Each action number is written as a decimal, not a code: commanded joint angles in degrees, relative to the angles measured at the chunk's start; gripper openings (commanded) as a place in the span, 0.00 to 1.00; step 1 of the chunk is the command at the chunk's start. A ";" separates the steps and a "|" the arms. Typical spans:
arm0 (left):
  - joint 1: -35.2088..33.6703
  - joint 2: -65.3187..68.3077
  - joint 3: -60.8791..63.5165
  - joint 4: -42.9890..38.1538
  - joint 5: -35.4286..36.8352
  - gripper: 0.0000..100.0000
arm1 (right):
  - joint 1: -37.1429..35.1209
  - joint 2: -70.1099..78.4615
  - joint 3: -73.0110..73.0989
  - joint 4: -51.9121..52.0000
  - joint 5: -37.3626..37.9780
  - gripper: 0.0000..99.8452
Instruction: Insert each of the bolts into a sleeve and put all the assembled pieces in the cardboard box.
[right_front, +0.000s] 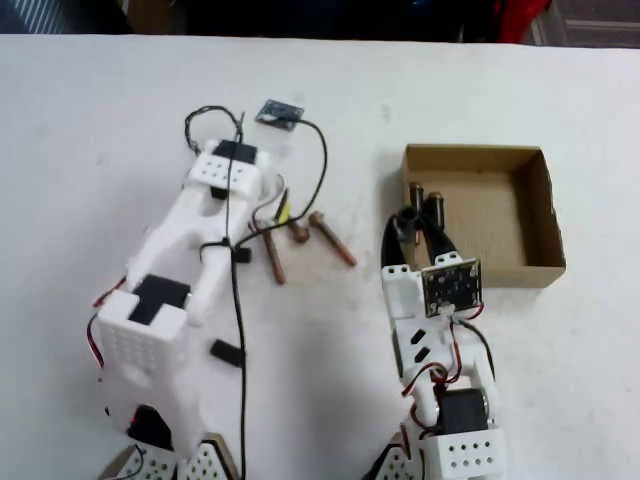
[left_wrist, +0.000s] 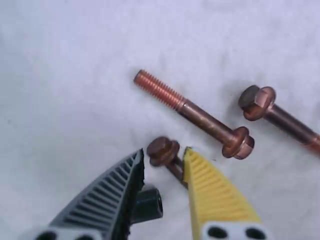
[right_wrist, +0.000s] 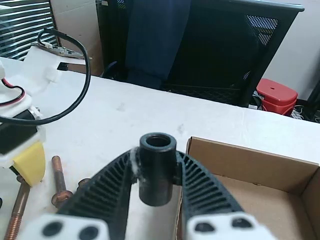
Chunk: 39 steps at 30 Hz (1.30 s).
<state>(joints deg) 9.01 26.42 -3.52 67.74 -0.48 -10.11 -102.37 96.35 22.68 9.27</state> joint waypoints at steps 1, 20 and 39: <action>-0.40 -0.57 -2.64 2.46 -0.09 0.26 | 1.45 -0.66 0.53 0.13 -0.18 0.02; -0.22 -0.75 -7.91 10.02 25.76 0.27 | 2.24 -0.66 0.53 0.13 -0.44 0.02; -0.40 7.60 -12.31 13.89 38.59 0.27 | 2.24 -0.66 0.53 0.13 -0.44 0.02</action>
<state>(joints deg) 8.92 33.54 -12.75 80.31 37.41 -8.53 -102.37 96.35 22.68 9.27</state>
